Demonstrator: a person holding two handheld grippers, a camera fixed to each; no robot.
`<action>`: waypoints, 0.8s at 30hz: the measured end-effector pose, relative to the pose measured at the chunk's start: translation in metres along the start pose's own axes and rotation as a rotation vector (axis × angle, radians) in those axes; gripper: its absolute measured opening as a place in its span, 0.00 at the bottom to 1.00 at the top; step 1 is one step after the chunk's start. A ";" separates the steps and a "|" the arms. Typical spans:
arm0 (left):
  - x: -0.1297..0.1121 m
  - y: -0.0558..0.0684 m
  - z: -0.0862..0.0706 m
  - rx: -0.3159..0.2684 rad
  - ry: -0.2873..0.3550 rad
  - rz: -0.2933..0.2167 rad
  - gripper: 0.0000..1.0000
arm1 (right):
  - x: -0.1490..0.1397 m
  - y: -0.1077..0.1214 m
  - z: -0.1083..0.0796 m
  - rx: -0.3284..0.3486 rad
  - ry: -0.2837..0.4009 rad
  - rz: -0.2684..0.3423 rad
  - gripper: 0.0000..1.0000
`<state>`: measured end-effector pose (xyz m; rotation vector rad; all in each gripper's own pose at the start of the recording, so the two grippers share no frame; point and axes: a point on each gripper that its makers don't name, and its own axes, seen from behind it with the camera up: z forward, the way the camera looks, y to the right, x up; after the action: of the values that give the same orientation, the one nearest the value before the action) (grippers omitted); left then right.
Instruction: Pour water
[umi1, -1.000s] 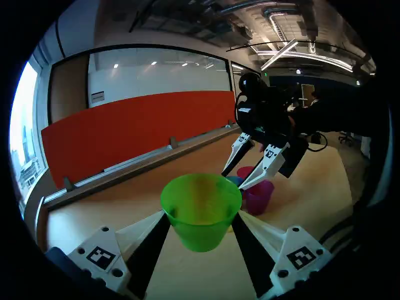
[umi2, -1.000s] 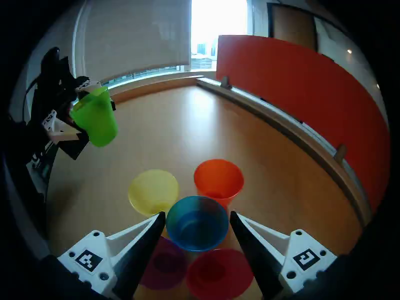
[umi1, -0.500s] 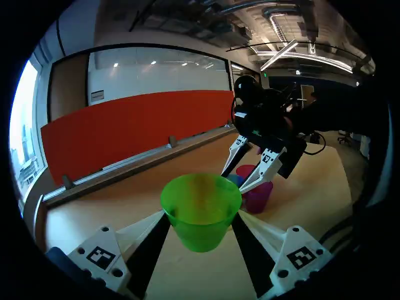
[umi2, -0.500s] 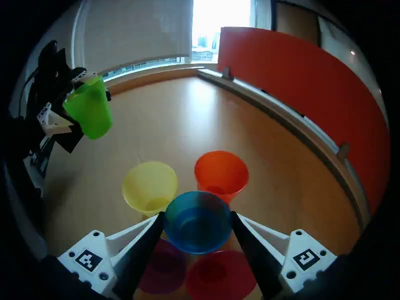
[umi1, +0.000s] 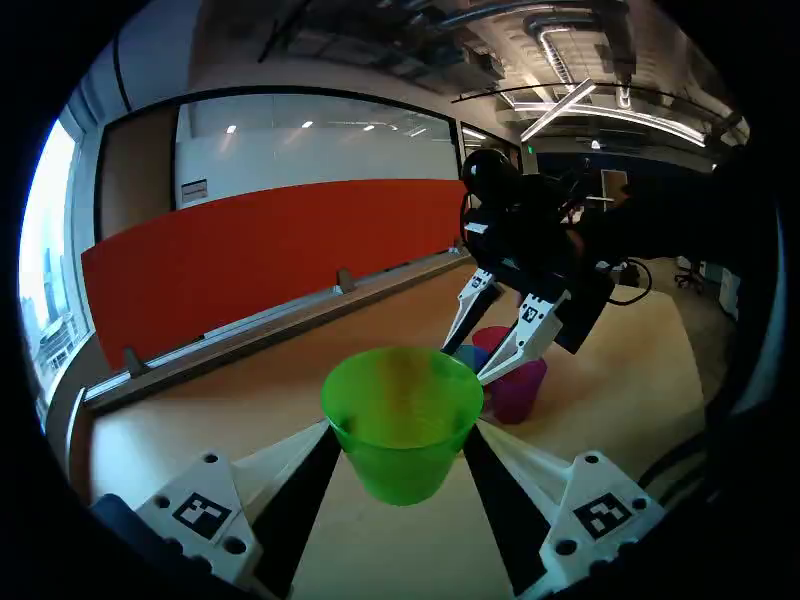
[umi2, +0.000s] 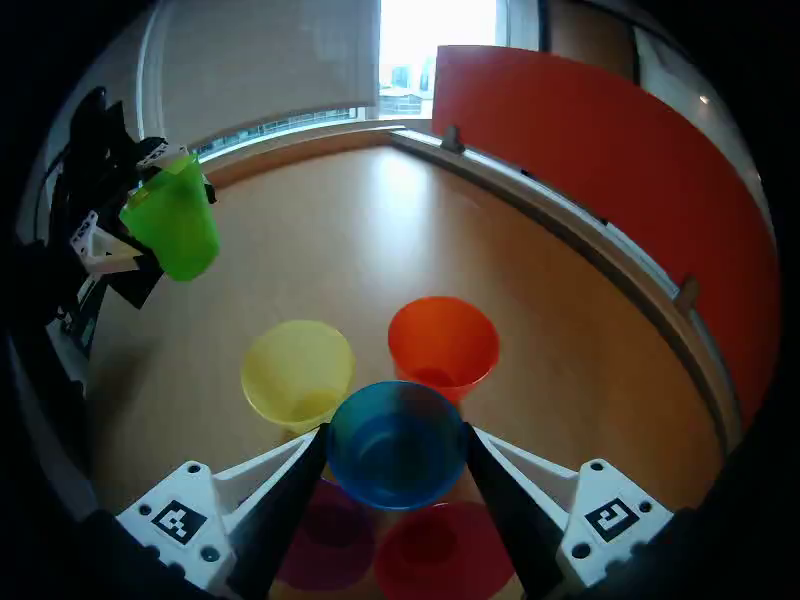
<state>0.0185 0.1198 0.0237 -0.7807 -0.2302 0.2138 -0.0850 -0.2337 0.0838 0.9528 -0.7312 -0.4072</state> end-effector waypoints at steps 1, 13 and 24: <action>0.000 0.000 0.000 0.000 0.000 0.000 0.82 | 0.000 0.000 0.000 0.000 -0.002 0.001 0.98; 0.000 0.001 0.001 -0.003 0.001 0.003 0.82 | 0.000 -0.001 0.000 -0.002 -0.011 -0.004 0.94; 0.001 0.001 0.002 -0.005 0.000 0.008 0.81 | 0.000 -0.003 -0.001 0.000 0.001 -0.003 0.93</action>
<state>0.0191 0.1225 0.0242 -0.7862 -0.2273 0.2210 -0.0844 -0.2347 0.0814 0.9542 -0.7288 -0.4097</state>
